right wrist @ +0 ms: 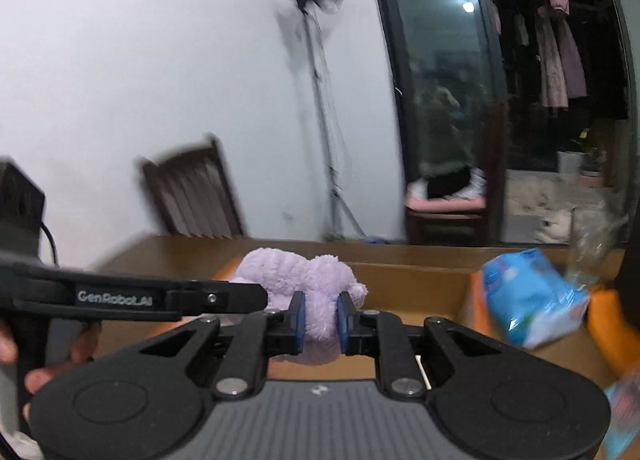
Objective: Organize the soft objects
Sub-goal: 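Carry the lilac headband into the box and open both tools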
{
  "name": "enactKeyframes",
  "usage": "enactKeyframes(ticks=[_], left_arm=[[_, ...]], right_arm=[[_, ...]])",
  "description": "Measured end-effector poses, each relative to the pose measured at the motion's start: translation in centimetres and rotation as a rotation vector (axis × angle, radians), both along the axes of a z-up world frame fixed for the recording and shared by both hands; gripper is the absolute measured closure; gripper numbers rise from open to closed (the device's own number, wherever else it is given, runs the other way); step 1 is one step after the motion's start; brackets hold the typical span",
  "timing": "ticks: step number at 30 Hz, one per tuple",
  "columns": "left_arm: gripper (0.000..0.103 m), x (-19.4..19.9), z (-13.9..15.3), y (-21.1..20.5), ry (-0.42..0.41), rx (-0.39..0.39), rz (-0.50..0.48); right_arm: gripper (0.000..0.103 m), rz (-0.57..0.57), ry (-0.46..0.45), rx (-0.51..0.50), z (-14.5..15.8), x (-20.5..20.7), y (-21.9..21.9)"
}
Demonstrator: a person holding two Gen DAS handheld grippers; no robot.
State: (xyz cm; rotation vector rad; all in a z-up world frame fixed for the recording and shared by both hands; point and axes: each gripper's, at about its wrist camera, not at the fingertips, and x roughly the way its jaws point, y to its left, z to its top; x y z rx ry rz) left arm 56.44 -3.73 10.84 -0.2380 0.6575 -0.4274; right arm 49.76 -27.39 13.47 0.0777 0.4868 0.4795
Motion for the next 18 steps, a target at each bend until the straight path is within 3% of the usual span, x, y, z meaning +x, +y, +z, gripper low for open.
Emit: enactKeyframes(ticks=[4, 8, 11, 13, 15, 18], left_arm=[[0.079, 7.3, -3.7, -1.6, 0.148, -0.020, 0.032], [0.077, 10.8, -6.6, -2.6, 0.237, 0.050, 0.052], [0.061, 11.0, -7.4, -2.2, 0.265, 0.080, 0.066], [0.058, 10.6, -7.1, -1.8, 0.251, 0.077, 0.048], [0.058, 9.2, -5.8, -1.5, 0.203, 0.096, 0.033], [0.055, 6.6, -2.8, -1.4, 0.140, 0.128, 0.022]], right_arm=[[0.087, -0.045, 0.101, -0.125, -2.7, 8.7, 0.4], [0.086, -0.068, 0.170, -0.269, -5.7, 13.4, 2.0], [0.080, -0.093, 0.218, -0.323, -7.2, 14.4, 2.0], [0.077, -0.098, 0.227, -0.322, -7.2, 14.3, 1.8], [0.068, -0.095, 0.215, -0.296, -6.4, 13.5, 1.4], [0.066, -0.099, 0.178, -0.284, -4.5, 11.9, 0.6]])
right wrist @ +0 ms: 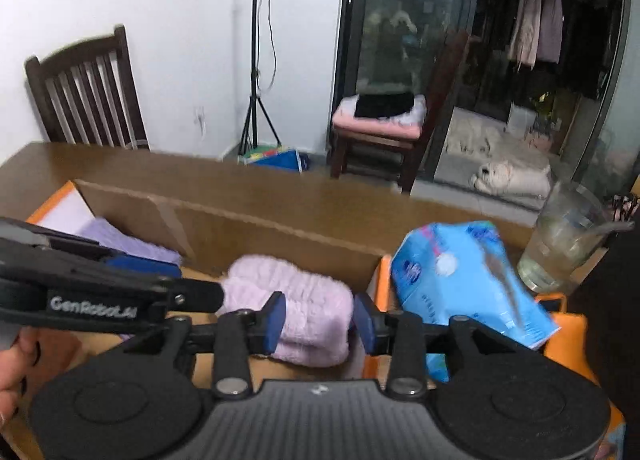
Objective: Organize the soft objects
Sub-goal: 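Carry the lilac headband into the box and open both tools, then return to the table and close both tools on the purple satin scrunchie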
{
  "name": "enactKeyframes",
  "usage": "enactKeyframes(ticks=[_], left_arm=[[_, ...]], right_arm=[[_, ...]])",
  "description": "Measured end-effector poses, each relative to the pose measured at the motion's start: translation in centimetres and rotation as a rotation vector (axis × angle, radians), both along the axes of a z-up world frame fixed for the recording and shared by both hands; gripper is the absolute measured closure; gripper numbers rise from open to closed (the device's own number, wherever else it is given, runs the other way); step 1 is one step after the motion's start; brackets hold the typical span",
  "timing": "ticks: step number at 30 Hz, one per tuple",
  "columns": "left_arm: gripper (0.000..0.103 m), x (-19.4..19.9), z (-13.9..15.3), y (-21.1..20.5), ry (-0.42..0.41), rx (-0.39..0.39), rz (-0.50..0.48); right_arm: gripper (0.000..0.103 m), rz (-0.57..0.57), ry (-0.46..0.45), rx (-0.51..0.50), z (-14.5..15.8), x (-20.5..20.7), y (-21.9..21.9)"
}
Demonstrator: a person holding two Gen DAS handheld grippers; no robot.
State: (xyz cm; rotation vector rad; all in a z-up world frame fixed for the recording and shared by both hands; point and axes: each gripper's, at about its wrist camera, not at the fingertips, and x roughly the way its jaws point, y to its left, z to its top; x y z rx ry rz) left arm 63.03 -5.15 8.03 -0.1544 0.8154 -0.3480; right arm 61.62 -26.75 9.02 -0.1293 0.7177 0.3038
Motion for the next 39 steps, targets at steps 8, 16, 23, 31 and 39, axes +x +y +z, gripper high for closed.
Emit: enactKeyframes(ticks=[8, 16, 23, 31, 39], left_arm=[[0.038, -10.3, 8.7, 2.4, -0.208, 0.104, 0.008], [0.021, -25.5, 10.0, 6.0, -0.388, 0.146, 0.076], [0.006, -40.1, 4.9, 7.0, -0.506, 0.098, 0.132], [0.003, -45.9, -2.2, 7.3, -0.314, 0.072, 0.107], [0.003, -42.5, -3.0, 8.4, -0.272, 0.011, 0.167]], right_arm=[[0.052, -0.008, -0.135, 0.014, 8.1, -7.4, -2.9], [0.041, 0.005, -0.272, 0.062, 10.5, -19.3, -5.1], [0.037, 0.094, -0.328, 0.217, 3.9, -33.7, -6.1], [0.027, 0.167, -0.191, 0.422, -3.7, -43.7, -6.3], [0.027, 0.140, -0.141, 0.385, -5.1, -42.3, -4.0]])
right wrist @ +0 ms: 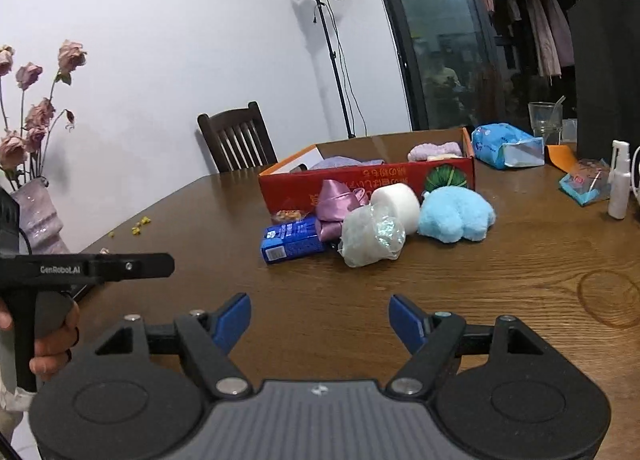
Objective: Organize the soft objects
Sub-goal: 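Return to the table and close both tools on the purple satin scrunchie, then carry the purple scrunchie into the box and open both tools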
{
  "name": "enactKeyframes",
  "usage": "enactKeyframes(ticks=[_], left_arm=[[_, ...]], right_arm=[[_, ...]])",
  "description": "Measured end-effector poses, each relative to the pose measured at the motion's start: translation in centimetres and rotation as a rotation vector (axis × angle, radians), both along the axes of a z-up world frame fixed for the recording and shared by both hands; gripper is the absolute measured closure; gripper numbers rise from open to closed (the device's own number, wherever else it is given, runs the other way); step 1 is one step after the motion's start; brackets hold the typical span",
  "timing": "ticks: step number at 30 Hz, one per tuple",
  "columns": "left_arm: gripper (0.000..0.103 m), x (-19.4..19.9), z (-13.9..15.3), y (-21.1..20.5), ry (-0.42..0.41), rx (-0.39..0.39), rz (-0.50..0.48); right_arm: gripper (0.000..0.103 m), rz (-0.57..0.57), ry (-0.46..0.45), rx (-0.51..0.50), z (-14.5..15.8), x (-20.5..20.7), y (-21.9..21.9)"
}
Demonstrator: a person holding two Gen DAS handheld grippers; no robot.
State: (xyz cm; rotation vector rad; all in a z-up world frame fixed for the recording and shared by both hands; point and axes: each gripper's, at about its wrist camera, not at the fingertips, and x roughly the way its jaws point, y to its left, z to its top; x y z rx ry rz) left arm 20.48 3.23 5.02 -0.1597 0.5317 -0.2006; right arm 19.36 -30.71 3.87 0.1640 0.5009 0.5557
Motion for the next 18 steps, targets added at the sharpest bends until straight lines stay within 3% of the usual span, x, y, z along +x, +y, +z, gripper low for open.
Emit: enactKeyframes(ticks=[3, 8, 13, 14, 16, 18], left_arm=[[0.003, 1.3, -1.2, 0.1, 0.026, 0.007, 0.000], [0.003, 5.1, -1.8, 0.7, 0.038, 0.008, 0.031], [0.003, 8.1, -1.6, 1.7, 0.034, -0.006, 0.074], [0.003, 8.5, -1.7, 2.0, 0.036, -0.017, 0.078], [0.003, 9.0, -1.7, 2.3, 0.047, -0.032, 0.091], [0.003, 9.2, -1.8, 2.5, 0.059, -0.040, 0.113]], right_arm=[[0.028, 0.000, 0.016, 0.005, -0.6, 1.2, 1.8], [0.029, -0.023, -0.079, -0.092, 0.5, 6.3, 5.4], [0.040, -0.070, -0.076, -0.170, 0.5, 12.9, 9.1], [0.046, -0.072, -0.065, -0.186, 0.1, 14.1, 9.7], [0.074, -0.075, -0.055, -0.217, -0.6, 15.9, 10.7], [0.077, -0.079, -0.070, -0.224, -0.5, 16.5, 11.1]])
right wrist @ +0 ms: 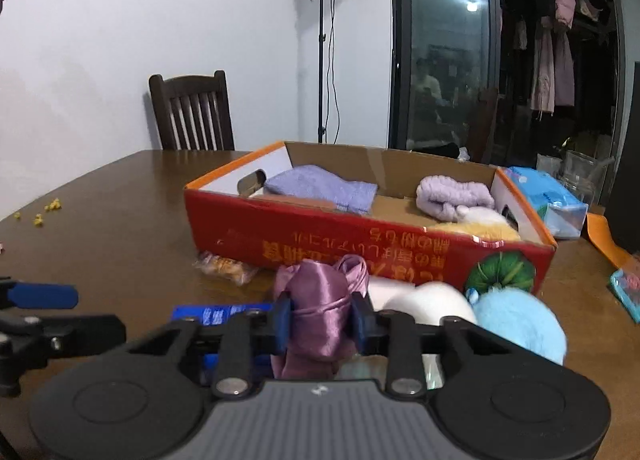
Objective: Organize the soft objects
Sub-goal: 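Carry the purple scrunchie into the box and open both tools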
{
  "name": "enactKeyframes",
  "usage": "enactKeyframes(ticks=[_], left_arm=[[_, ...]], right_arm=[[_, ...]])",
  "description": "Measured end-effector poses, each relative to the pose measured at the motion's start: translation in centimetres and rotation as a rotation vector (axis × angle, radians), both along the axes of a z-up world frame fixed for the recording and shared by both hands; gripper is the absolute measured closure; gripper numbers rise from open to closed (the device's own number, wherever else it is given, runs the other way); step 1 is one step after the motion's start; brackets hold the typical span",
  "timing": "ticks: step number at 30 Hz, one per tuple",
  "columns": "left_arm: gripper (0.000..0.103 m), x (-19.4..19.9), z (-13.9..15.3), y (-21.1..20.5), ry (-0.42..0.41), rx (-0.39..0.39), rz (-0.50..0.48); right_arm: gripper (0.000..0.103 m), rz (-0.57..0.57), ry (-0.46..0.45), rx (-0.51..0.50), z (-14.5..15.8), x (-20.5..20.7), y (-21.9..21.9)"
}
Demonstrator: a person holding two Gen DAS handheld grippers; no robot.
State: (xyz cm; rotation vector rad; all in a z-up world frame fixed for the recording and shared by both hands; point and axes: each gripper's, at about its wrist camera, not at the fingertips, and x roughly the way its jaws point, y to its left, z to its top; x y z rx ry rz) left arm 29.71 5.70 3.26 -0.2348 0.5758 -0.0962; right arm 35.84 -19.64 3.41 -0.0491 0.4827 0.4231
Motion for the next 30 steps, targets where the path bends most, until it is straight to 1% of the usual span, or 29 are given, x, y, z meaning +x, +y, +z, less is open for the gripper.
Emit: enactKeyframes(ticks=[3, 5, 8, 10, 11, 12, 13, 15, 17, 19, 20, 21, 22, 23, 24, 25, 26, 27, 28, 29, 30], left_arm=[[0.003, -0.6, 0.3, 0.2, 0.001, -0.003, 0.014], [0.003, -1.4, 0.5, 0.2, 0.007, -0.012, 0.008], [0.003, -3.2, 0.6, -0.5, 0.017, -0.021, -0.031], [0.003, -4.4, 0.3, -1.2, 0.025, -0.044, -0.072], [0.003, -4.8, 0.1, -1.5, 0.030, -0.063, -0.097], [0.003, -5.1, -0.1, -1.9, 0.037, -0.092, -0.120], [0.003, -5.2, -0.3, -2.2, 0.056, -0.129, -0.142], [0.004, -5.0, -0.6, -3.0, 0.095, -0.181, -0.184], [0.005, -4.7, -0.6, -4.2, 0.114, -0.199, -0.234], [0.010, -4.4, -0.6, -5.3, 0.110, -0.197, -0.257], [0.017, -4.2, -0.6, -5.9, 0.101, -0.193, -0.271], [0.033, -3.7, -0.7, -6.4, 0.101, -0.187, -0.282], [0.044, -3.3, -0.9, -7.0, 0.121, -0.175, -0.293], [0.060, -2.9, -1.1, -7.5, 0.142, -0.170, -0.308], [0.064, -2.7, -1.5, -7.7, 0.155, -0.178, -0.320], [0.065, -2.9, -1.7, -7.8, 0.158, -0.183, -0.325], [0.069, -3.2, -1.7, -7.8, 0.154, -0.176, -0.329], [0.072, -3.5, -1.7, -7.9, 0.148, -0.171, -0.332], [0.073, -3.6, -1.8, -7.7, 0.150, -0.176, -0.334], [0.074, -3.7, -2.0, -7.5, 0.156, -0.186, -0.335], [0.075, -3.6, -2.2, -7.2, 0.162, -0.200, -0.336]], right_arm=[[0.078, 0.032, -0.069, 0.049, 1.6, -1.8, -1.3], [0.078, 0.082, -0.082, 0.087, 2.7, -3.4, -2.9], [0.077, 0.224, -0.045, 0.154, 3.5, -6.8, -6.2], [0.076, 0.305, 0.001, 0.191, 3.0, -9.3, -8.3], [0.075, 0.329, 0.046, 0.196, 2.2, -10.3, -9.2], [0.071, 0.323, 0.080, 0.187, 1.4, -11.0, -9.8], [0.069, 0.287, 0.108, 0.163, 0.5, -11.6, -10.3], [0.061, 0.176, 0.135, 0.123, -1.0, -12.5, -11.5], [0.056, 0.136, 0.152, 0.171, -1.4, -13.1, -13.0], [0.056, 0.128, 0.135, 0.220, -0.8, -13.9, -14.0], [0.055, 0.132, 0.120, 0.250, -0.5, -14.2, -14.3], [0.056, 0.133, 0.117, 0.282, -0.3, -14.1, -14.5], [0.056, 0.124, 0.124, 0.313, -0.1, -13.7, -14.7], [0.058, 0.101, 0.137, 0.336, -0.3, -13.3, -14.5], [0.064, 0.067, 0.157, 0.341, -0.6, -12.8, -14.1], [0.066, 0.049, 0.166, 0.326, -0.8, -12.5, -13.5], [0.067, 0.036, 0.171, 0.294, -1.2, -12.2, -12.9], [0.070, 0.039, 0.175, 0.263, -1.5, -12.2, -12.3], [0.074, 0.057, 0.181, 0.255, -1.9, -12.3, -12.0], [0.078, 0.078, 0.188, 0.263, -2.2, -12.3, -11.8], [0.079, 0.082, 0.191, 0.266, -2.4, -12.3, -11.8]])
